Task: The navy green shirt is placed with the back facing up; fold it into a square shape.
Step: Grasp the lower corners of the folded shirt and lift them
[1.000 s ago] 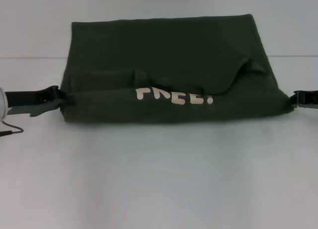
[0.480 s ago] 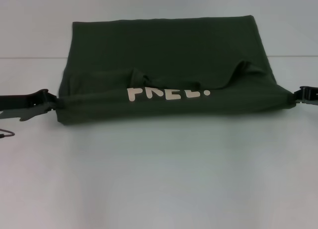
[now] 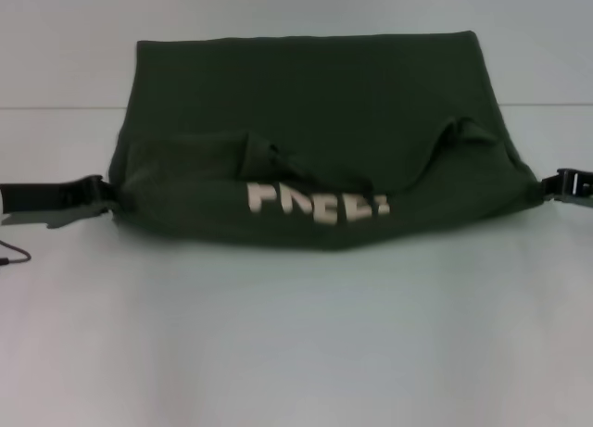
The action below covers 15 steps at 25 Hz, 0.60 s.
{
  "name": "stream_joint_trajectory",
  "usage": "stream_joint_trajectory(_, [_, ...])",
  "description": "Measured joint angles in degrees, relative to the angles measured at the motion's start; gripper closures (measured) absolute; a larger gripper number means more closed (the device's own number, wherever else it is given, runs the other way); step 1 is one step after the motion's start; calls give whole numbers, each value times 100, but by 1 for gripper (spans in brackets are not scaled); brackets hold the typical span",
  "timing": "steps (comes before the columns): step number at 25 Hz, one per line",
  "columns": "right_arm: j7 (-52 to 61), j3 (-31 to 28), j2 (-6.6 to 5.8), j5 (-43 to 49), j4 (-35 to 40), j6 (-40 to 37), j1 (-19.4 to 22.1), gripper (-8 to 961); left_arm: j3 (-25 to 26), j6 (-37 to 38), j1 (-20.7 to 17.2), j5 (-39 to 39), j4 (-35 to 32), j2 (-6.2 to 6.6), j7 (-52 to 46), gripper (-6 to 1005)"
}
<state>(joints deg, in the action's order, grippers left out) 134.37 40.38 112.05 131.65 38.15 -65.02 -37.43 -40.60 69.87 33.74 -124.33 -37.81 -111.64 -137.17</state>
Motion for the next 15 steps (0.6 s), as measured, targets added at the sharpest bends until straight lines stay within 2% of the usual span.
stream_joint_trajectory(4, [66, 16, -12, 7, 154, -579, 96, 904, -42, 731, -53, -46, -88, 49, 48, 969])
stream_joint_trajectory(8, [181, 7, -91, 76, 334, -1495, 241, 899, -8, 1632, -226, -178, -329, 97, 45, 969])
stream_joint_trajectory(10, [264, -1, -117, 152, 452, -1912, 325, 897, 35, 1958, -300, -299, -498, 96, 26, 969])
stream_joint_trajectory(15, [298, -20, -94, 490, 757, -2742, 551, 890, 68, 2795, -485, -527, -713, 75, 63, 969])
